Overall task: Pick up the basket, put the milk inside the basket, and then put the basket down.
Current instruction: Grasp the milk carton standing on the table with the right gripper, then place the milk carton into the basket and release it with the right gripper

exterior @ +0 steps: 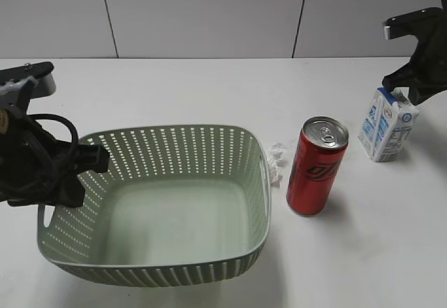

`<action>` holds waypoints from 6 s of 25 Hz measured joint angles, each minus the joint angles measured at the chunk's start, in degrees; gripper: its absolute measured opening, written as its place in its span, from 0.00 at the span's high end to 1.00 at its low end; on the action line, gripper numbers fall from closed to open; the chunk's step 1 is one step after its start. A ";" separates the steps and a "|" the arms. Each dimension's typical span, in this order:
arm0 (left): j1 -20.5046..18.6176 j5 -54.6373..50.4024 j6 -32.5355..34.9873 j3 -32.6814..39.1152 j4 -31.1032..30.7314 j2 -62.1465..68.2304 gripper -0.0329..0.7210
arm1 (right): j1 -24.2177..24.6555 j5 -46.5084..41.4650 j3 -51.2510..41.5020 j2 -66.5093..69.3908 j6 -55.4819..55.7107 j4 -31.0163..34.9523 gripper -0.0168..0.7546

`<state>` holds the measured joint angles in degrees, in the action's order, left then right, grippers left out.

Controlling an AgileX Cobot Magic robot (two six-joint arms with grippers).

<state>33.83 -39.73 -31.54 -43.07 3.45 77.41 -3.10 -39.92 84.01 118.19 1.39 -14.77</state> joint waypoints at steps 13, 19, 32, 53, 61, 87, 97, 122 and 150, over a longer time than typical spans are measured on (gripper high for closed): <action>0.00 0.06 0.25 0.00 -1.42 0.00 0.95 | 0.00 -15.85 2.31 -16.59 -2.51 10.30 0.18; 0.00 -0.42 0.37 0.00 -1.42 0.00 0.95 | 0.00 -17.81 -5.34 -31.15 -5.91 15.57 0.18; 0.00 -3.60 0.46 0.00 -1.42 0.00 0.95 | 0.00 -12.39 -42.00 -73.22 -7.10 18.59 0.21; 0.00 -4.42 0.46 0.00 -1.37 0.00 0.95 | 0.00 -13.93 -60.09 -117.87 -7.15 19.40 0.21; 0.00 -4.78 0.46 0.00 -0.76 0.00 0.95 | 0.00 -14.03 -60.14 -118.43 -7.49 19.53 0.21; 0.00 -4.40 0.22 0.00 -0.61 0.00 0.95 | 0.00 -0.68 -27.13 -45.17 -11.30 20.50 0.21; 0.00 -3.13 0.22 0.00 -0.72 0.00 0.95 | 0.00 -2.19 -11.76 -19.05 -12.19 21.30 0.18; 0.00 -0.63 0.22 0.00 -1.10 0.00 0.95 | -0.01 -6.87 -2.21 -0.09 -12.13 21.30 0.55; 0.00 1.92 0.05 0.00 -1.21 4.58 0.95 | -22.11 -25.33 3.30 -33.28 -4.84 19.53 0.55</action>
<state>33.83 -37.81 -31.49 -43.07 2.23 81.98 -25.21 -65.26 87.31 84.91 -3.45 4.76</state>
